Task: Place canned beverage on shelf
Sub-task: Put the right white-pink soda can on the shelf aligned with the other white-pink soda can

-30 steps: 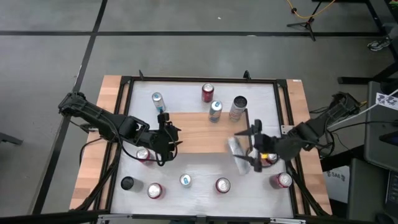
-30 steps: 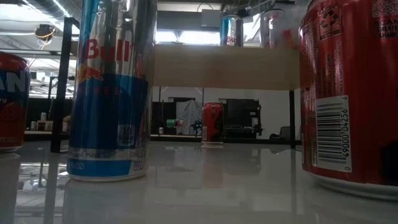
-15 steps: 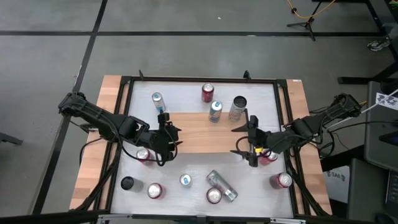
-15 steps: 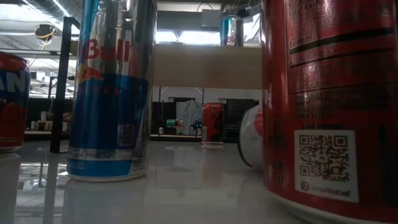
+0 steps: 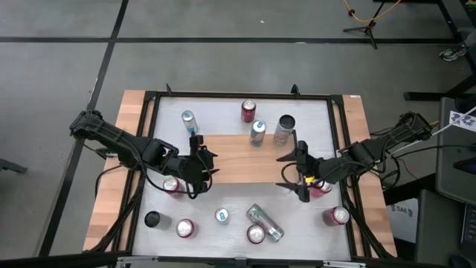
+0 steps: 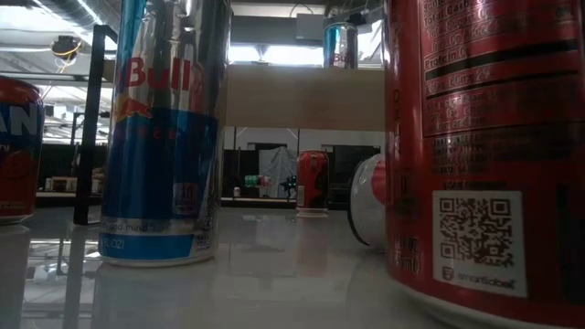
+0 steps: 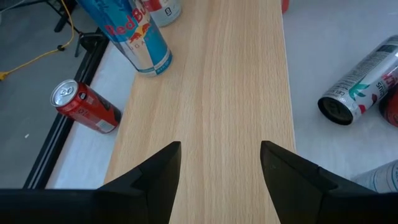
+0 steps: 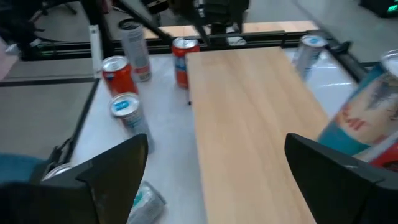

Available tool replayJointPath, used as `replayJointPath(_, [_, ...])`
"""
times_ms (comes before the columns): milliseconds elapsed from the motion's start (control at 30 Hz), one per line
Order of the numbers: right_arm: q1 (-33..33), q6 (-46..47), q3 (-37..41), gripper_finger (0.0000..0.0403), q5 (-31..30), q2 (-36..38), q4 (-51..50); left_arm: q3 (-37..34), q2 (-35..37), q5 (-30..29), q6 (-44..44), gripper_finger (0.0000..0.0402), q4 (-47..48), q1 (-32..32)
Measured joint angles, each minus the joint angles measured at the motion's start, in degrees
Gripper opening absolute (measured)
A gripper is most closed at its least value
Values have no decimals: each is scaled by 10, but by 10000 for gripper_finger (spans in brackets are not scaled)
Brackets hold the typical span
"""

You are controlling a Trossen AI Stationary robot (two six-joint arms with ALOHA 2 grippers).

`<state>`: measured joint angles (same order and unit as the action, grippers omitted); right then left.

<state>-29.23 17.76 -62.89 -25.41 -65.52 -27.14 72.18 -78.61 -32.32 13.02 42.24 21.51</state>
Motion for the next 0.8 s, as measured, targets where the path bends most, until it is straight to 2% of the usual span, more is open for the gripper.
replayJointPath(167, [0,11,0,369,48,0,0,0,0,0,0,211,0,0])
replayJointPath(333, [0,101,0,369,98,-2,1,0,0,0,0,211,0,0])
replayJointPath(533, [-26,184,0,369,101,-30,7,0,0,0,4,211,1,0])
replayJointPath(800, [-103,307,0,369,93,-89,46,0,0,0,4,211,1,0])
